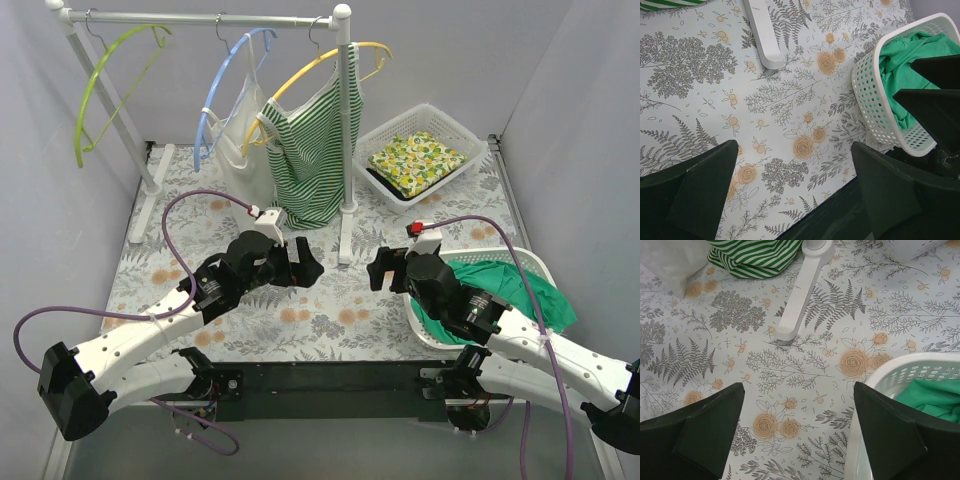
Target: Place the tank top on the hanger
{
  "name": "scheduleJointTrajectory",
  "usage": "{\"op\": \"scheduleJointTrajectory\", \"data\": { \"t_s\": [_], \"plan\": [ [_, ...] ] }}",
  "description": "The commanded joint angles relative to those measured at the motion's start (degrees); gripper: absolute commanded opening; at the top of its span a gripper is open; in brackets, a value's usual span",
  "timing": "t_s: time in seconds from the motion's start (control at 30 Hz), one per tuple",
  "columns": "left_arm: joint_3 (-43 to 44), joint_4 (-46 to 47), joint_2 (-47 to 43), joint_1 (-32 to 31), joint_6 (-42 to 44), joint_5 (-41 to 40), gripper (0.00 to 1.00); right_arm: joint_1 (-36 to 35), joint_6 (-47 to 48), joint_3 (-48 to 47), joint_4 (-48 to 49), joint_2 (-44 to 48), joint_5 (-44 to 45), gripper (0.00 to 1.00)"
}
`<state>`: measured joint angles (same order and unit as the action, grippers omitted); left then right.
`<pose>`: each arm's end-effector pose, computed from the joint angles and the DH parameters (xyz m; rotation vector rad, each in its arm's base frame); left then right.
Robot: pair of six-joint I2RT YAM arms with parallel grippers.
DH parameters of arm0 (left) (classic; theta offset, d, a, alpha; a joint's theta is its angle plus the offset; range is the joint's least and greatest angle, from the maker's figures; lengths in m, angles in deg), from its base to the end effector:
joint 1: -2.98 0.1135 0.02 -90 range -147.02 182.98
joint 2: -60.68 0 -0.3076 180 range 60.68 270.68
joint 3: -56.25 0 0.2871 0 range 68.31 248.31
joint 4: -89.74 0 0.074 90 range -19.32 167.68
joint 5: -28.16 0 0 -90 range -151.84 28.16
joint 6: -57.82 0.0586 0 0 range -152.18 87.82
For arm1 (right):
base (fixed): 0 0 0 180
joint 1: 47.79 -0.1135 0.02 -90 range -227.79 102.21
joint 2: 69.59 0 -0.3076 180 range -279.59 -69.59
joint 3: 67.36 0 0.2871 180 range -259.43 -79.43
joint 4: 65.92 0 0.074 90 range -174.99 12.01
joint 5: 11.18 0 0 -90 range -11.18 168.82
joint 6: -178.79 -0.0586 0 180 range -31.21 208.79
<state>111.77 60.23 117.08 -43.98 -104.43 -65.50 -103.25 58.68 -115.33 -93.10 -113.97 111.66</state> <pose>0.1741 -0.1810 0.2983 -0.5519 2.2651 -1.1140 0.1394 0.1464 0.2973 -0.0594 1.9370 0.4344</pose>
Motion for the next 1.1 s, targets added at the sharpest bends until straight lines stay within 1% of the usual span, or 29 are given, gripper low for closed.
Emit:
{"op": "scheduleJointTrajectory", "data": {
  "t_s": [0.0, 0.17, 0.23, 0.43, 0.47, 0.5, 0.53, 0.57, 0.6, 0.63, 0.67, 0.73, 0.77, 0.83, 0.93, 1.0, 1.07],
  "plan": [
    [-0.75, 1.37, -1.21, -0.15, 1.41, 1.38, 0.98, 0.18, -1.35, -3.12, -1.50, 0.96, 3.36, 0.99],
    [-0.48, 0.75, -1.21, -0.06, 2.29, 1.55, 0.98, 0.18, -1.27, -4.26, -2.55, 0.52, 3.99, 0.99],
    [-0.48, 0.58, -1.29, -0.15, 2.81, 1.29, 0.98, 0.18, -3.19, -4.70, -4.39, 0.08, 4.95, 0.99],
    [0.22, -0.92, -0.24, -0.15, 3.61, 2.86, 0.98, 1.14, -7.06, -7.95, -10.63, -1.76, 10.66, 0.99],
    [-0.04, -0.57, -0.15, -0.15, 3.61, 3.04, 0.98, 3.06, -7.42, -8.48, -11.51, -2.63, 10.93, 0.99],
    [0.48, -1.00, 0.20, -0.06, 3.61, 3.57, 0.98, 6.56, -8.20, -9.88, -13.60, -3.77, 9.62, 0.99],
    [0.57, -0.92, 0.29, -0.15, 3.52, 5.84, 0.98, 12.25, -8.39, -10.06, -14.67, -4.48, 6.13, 0.98],
    [0.40, -0.74, 0.11, -0.15, 3.43, 6.12, 0.98, 18.83, -8.48, -10.07, -15.55, -4.75, 0.61, 0.98],
    [0.22, -0.57, -0.50, -0.15, 3.52, 6.30, 0.98, 23.77, -8.56, -10.24, -16.26, -4.75, -2.66, 0.98],
    [-0.30, -0.30, -1.29, -0.15, 3.52, 6.30, 0.98, 32.26, -9.43, -7.55, -18.44, -4.58, -2.95, 0.99],
    [-0.13, -0.39, -1.12, -0.06, 3.43, 6.21, 0.98, 38.18, -10.40, -5.43, -18.72, -4.84, -6.79, 0.98],
    [0.04, -0.48, -1.29, -0.06, 3.52, 6.30, 0.98, 44.97, -13.29, -1.56, -18.81, -5.19, -12.51, 0.97],
    [-0.04, -0.56, -1.47, -0.06, 3.52, 6.04, 0.98, 45.96, -14.53, -0.93, -18.81, -5.10, -13.23, 0.97],
    [-0.13, -0.65, -1.73, -0.06, 3.43, 5.86, 0.98, 47.55, -17.08, 2.83, -18.64, -3.79, -11.84, 0.97],
    [-0.13, -0.74, -2.00, -0.06, 3.43, 5.51, 0.98, 48.25, -21.56, 5.49, -18.72, -3.69, -12.18, 0.94],
    [-0.22, -0.83, -2.17, -0.06, 3.25, 5.07, 0.98, 48.34, -22.62, 7.33, -18.29, -4.40, -12.97, 0.94],
    [-0.22, -0.83, -2.35, -0.06, 3.25, 4.98, 0.98, 48.34, -22.71, 9.08, -15.74, -5.88, -13.50, 0.92]
  ]
}}
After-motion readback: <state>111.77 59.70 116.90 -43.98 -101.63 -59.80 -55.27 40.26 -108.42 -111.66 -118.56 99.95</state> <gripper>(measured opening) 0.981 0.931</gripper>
